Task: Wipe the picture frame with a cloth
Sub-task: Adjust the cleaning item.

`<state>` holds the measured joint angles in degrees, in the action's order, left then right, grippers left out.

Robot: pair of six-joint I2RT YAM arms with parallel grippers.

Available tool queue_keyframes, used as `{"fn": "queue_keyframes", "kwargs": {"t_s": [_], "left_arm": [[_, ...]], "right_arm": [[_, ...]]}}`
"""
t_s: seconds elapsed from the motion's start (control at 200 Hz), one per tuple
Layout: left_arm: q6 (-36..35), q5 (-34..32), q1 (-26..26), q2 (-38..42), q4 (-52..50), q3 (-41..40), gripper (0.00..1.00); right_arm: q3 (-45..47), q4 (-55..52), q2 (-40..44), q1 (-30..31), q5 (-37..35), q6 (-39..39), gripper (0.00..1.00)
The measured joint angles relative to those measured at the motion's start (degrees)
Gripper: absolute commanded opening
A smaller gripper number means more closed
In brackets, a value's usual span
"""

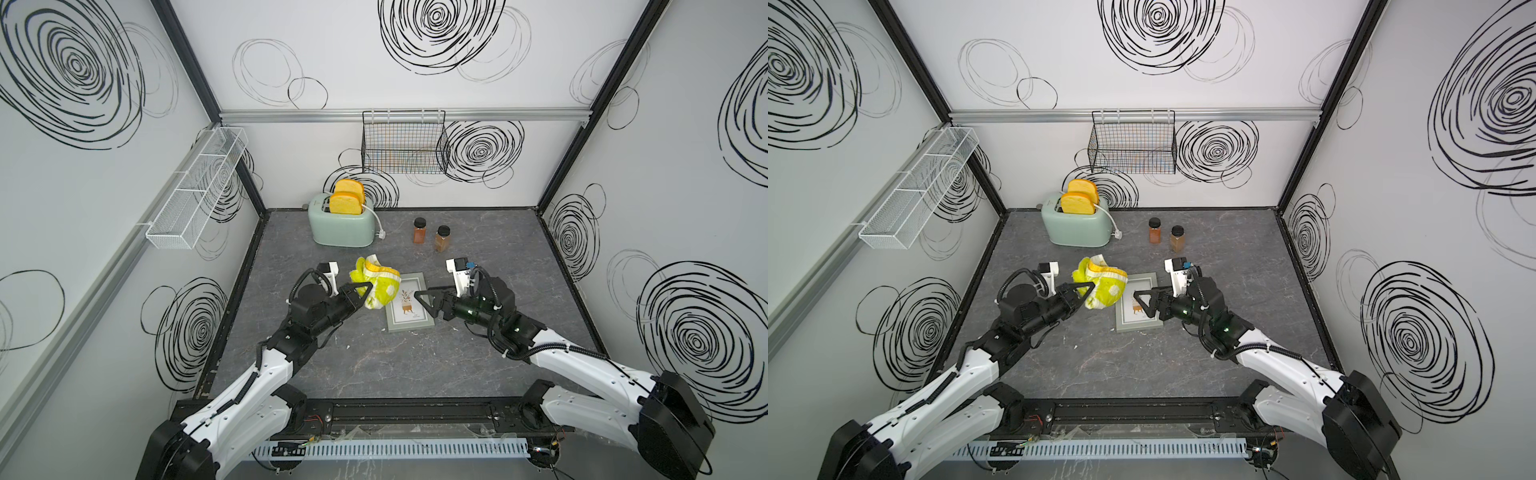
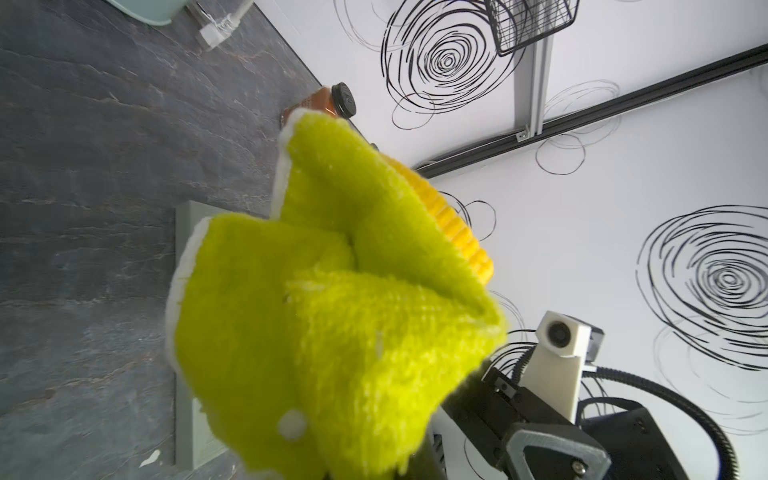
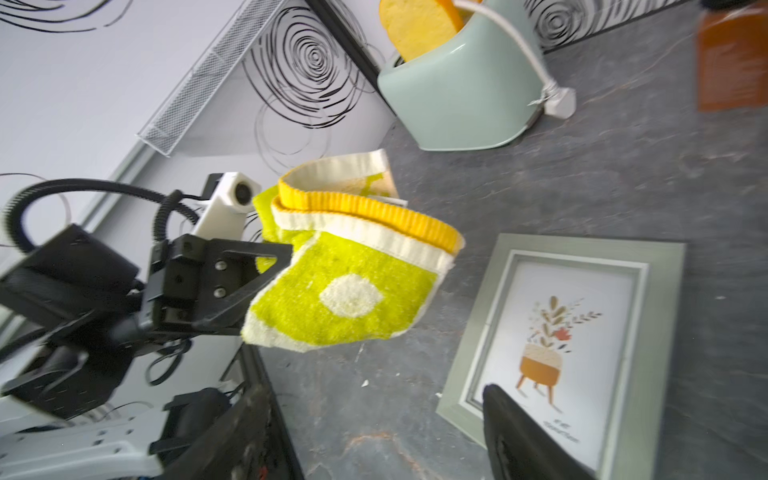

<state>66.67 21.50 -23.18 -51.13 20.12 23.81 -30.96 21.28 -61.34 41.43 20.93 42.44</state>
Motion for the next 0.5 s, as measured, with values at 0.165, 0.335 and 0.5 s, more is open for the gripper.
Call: {"fn": "queue_keyframes", "kwargs": {"t_s": [0.165,0.335,0.5], "left_arm": [[7.06,5.70,0.26,-2.86,11.32,-0.66,0.00],[12.55,8.94,-0.37,-3.74,19.32,-0.66,0.00],[14.62,9.49,-3.85,-4.00,21.11,-1.07,0.00]], "right_arm": [[1.46,6.12,-1.70,-0.07,5.97,5.05,0.82],[1.49,10.32,-3.69,-0.15,7.82,7.37,0.82],[-0.11,11.72,-5.22,-0.35,7.96,7.74,0.81]]}}
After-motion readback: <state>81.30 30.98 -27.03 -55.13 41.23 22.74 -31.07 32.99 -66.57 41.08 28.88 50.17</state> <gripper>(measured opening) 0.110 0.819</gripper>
